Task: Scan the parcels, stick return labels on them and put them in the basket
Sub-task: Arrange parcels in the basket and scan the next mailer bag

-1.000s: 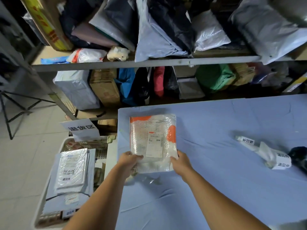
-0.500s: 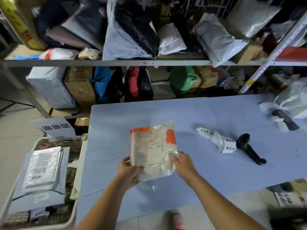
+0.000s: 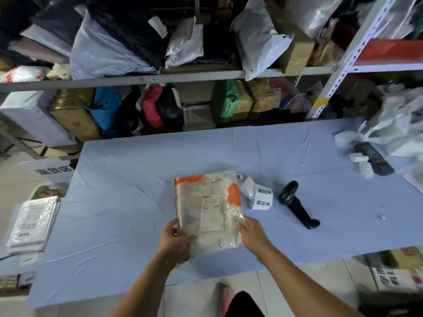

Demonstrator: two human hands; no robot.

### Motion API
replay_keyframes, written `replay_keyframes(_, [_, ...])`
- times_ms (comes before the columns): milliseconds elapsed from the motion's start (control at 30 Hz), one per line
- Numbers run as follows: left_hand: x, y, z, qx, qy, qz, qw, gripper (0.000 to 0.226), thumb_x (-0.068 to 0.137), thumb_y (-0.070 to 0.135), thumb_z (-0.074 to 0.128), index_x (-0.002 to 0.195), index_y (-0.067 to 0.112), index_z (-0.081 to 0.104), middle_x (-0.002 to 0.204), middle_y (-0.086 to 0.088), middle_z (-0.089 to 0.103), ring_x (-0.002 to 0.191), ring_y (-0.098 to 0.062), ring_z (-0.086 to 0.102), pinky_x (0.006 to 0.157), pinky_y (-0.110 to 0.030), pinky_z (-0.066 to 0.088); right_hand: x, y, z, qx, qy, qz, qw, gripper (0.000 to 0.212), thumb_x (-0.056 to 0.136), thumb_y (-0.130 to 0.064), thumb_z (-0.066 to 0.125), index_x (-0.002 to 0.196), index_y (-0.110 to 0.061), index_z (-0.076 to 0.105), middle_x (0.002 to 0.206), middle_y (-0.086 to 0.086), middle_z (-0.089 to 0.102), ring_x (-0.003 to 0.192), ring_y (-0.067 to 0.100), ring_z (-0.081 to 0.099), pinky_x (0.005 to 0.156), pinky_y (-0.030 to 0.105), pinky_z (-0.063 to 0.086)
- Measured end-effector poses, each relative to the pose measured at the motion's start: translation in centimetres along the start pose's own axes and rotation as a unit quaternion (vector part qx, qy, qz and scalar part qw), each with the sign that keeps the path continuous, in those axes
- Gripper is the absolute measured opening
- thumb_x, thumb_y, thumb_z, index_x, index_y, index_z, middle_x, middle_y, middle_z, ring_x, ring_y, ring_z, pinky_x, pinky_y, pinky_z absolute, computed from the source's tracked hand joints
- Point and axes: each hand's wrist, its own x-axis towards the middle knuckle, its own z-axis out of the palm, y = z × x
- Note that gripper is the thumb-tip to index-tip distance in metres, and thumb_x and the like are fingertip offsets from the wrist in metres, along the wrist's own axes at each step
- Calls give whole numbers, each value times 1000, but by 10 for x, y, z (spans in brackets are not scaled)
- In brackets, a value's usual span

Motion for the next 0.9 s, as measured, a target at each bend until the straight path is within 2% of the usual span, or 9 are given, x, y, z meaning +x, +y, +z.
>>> replay_keyframes(100, [-6,-2,8,82,27,-14,996,74,71,-6,76,134,22,51,85,-8,64,51,-13,62,37,-20,46,6,7,-16,-16,33,17,999,11,94,-20,61,104,-22,66,87,-5,64,81,17,60,68,27,47])
replay_keyframes(200, [-8,-7,8,160,21,18,987,94,73,2,78,151,25,31,78,-6,57,58,-16,58,45,-25,49,12,15,-42,-47,145,12,988,20,85,-18,67,105,-19,68,86,-4,65,73,11,57,58,18,40])
replay_keyframes(267, [-9,-8,8,174,23,35,984,95,72,0,78,150,27,32,76,-7,55,56,-18,56,48,-29,52,17,19,-65,-88,220,2,972,24,85,-12,63,108,-15,67,101,3,64,83,18,57,65,26,42])
replay_keyframes(367, [-9,-6,10,233,32,51,971,91,71,5,81,148,26,37,71,-4,55,55,-16,56,51,-31,51,33,26,-98,-178,284,25,942,36,85,-8,60,121,-9,60,125,15,51,114,34,47,90,42,44])
replay_keyframes(433, [-9,-4,11,275,28,63,959,85,74,10,80,147,22,40,71,-5,58,60,-21,59,58,-36,52,46,28,-115,-211,289,64,932,47,85,-10,62,131,-10,52,132,18,44,123,38,38,101,47,38])
replay_keyframes(567, [-5,-3,12,349,8,81,934,73,81,19,76,146,20,43,96,-22,65,88,-36,65,80,-42,53,64,36,-124,-266,228,145,925,58,88,-20,66,139,-11,40,134,21,44,124,39,41,99,48,39])
replay_keyframes(733, [-2,-4,13,369,2,69,927,80,82,25,75,150,30,34,105,-14,63,92,-29,64,83,-38,54,77,46,-124,-328,187,166,911,53,89,-12,63,135,-14,38,132,19,48,124,36,44,99,45,42])
replay_keyframes(833, [1,0,12,371,-14,68,926,86,80,22,73,153,33,28,103,-15,65,92,-30,65,82,-36,53,75,40,-118,-280,200,169,924,44,90,-9,55,131,-14,40,127,19,51,122,38,47,100,48,40])
replay_keyframes(900, [3,3,13,375,-26,66,924,86,80,20,72,153,32,28,106,-14,63,92,-28,64,78,-31,50,67,30,-111,-228,219,125,940,38,88,-10,51,124,-15,44,115,18,58,108,39,54,92,47,44])
